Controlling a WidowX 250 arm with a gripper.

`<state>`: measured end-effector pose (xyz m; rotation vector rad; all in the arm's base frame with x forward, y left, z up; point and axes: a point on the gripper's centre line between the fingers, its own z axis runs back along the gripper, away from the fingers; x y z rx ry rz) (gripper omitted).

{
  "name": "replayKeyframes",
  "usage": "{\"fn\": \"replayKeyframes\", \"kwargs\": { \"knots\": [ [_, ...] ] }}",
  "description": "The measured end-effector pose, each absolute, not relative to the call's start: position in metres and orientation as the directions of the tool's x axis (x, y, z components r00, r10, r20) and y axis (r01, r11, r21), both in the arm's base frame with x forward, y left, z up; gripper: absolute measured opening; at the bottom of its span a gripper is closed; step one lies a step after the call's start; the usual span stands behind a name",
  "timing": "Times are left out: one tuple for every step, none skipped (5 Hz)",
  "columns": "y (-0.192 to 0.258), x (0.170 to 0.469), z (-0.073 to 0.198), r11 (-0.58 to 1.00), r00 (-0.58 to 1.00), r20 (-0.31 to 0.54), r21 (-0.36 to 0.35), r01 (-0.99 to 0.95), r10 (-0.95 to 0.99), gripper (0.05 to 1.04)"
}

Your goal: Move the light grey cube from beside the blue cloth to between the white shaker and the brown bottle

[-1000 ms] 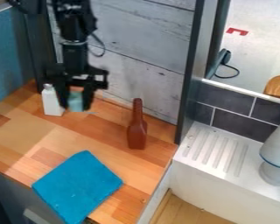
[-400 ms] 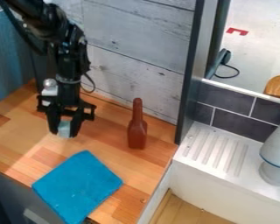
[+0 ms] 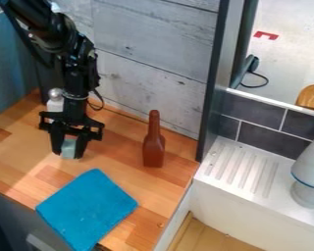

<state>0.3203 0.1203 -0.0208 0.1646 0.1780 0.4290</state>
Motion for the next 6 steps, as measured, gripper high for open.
{"fn": "replayKeyframes", "kwargs": {
  "knots": [
    [0.12, 0.325, -0.021, 0.895, 0.893, -0.127, 0.186, -0.406, 0.432, 0.549],
    [0.112, 0.341, -0.019, 0.902, 0.901, -0.116, 0.177, -0.395, 0.417, 0.621],
    [0.104, 0.35, -0.02, 0.91, 0.908, -0.13, 0.181, -0.373, 0.398, 0.902],
    [0.103, 0.349, -0.016, 0.902, 0.9, -0.13, 0.186, -0.39, 0.416, 1.012],
    [0.09, 0.355, 0.039, 0.905, 0.913, -0.031, 0.15, -0.397, 0.406, 1.008],
    [0.069, 0.335, 0.098, 0.911, 0.918, 0.053, 0.114, -0.396, 0.393, 1.006]
  ]
}}
